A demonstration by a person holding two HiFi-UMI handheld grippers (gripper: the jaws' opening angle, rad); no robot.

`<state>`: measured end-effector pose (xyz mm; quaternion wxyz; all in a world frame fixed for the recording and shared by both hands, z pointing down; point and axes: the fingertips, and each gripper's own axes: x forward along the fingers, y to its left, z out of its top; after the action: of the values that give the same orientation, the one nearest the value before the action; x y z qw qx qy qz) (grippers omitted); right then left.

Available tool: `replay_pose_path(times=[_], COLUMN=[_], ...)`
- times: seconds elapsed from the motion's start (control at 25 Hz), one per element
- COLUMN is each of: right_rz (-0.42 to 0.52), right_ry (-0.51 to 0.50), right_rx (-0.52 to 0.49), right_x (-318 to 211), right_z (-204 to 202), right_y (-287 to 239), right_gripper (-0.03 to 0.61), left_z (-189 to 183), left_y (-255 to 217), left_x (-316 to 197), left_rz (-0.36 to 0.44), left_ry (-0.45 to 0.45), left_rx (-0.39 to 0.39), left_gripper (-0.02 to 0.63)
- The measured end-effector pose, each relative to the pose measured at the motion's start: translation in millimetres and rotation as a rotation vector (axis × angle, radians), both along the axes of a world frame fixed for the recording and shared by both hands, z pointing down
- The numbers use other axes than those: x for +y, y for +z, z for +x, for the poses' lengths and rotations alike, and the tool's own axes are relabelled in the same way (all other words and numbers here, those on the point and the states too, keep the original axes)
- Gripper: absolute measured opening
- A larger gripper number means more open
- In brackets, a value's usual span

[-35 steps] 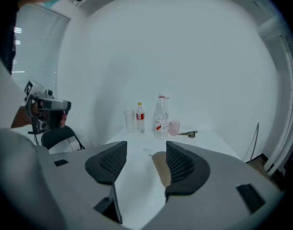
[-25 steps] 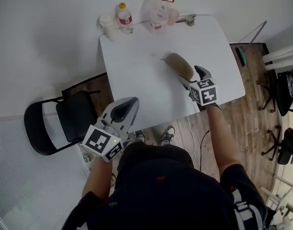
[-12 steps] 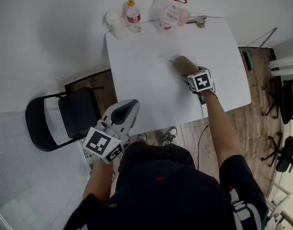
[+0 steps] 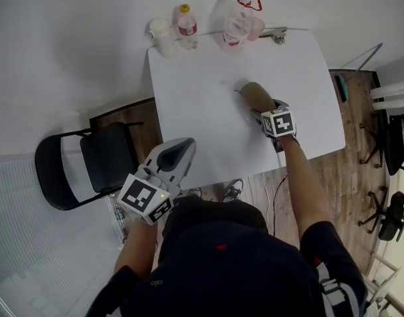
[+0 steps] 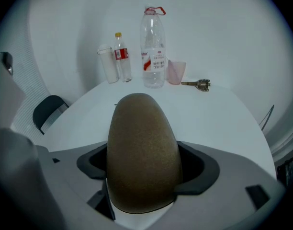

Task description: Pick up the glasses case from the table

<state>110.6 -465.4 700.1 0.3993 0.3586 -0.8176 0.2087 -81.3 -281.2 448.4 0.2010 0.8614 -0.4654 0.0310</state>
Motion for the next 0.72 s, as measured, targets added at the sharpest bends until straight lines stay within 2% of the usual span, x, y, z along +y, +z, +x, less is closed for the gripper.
replay_pose_path(times=[0.12, 0.32, 0.52, 0.6, 0.72], right_rz=[0.050, 0.094, 0.176, 0.238, 0.330], right_ry=[0.015, 0.059, 0.101, 0.098, 0.072], right_rx=[-0.093, -0.358, -0.553, -0.589, -0.591], right_x=[14, 53, 90, 103, 122], right_z=[-8, -26, -29, -27, -21], right_y=[-30, -95, -168, -199, -240], right_gripper=[0.400, 0.400, 0.400, 0.400, 0.400], left_z=[3, 18, 31, 35, 40], left_y=[-5, -18, -36, -43, -53], left_x=[0, 2, 9, 13, 19], left_rz=[0.012, 0.032, 0.072, 0.086, 0.107], left_ry=[0.008, 0.033, 0.062, 0.071, 0.078], left_rx=[-0.001, 0.000, -0.007, -0.012, -0.018], left_gripper=[0.025, 0.025, 0.023, 0.025, 0.024])
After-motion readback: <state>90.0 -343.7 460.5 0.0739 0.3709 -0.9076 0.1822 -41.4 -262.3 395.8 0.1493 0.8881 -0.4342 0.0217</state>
